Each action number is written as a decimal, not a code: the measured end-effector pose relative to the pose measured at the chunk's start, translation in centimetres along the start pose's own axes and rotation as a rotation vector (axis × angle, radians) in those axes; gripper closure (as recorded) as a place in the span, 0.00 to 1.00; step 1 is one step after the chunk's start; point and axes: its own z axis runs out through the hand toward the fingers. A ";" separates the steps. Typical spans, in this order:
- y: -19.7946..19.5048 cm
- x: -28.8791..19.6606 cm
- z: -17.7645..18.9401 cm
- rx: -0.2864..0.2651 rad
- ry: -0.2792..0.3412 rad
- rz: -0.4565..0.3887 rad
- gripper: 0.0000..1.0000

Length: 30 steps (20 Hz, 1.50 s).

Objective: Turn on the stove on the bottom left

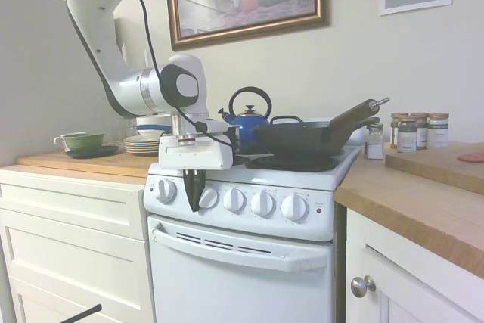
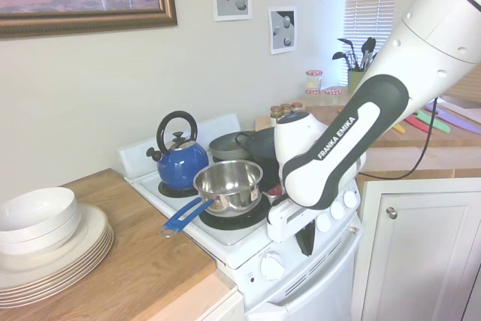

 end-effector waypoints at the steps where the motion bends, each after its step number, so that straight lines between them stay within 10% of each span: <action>1: 0.0 0.0 0.0 0.000 0.000 0.000 1.00; 30: 3.0 -4.6 -3.2 0.106 0.043 -0.015 1.00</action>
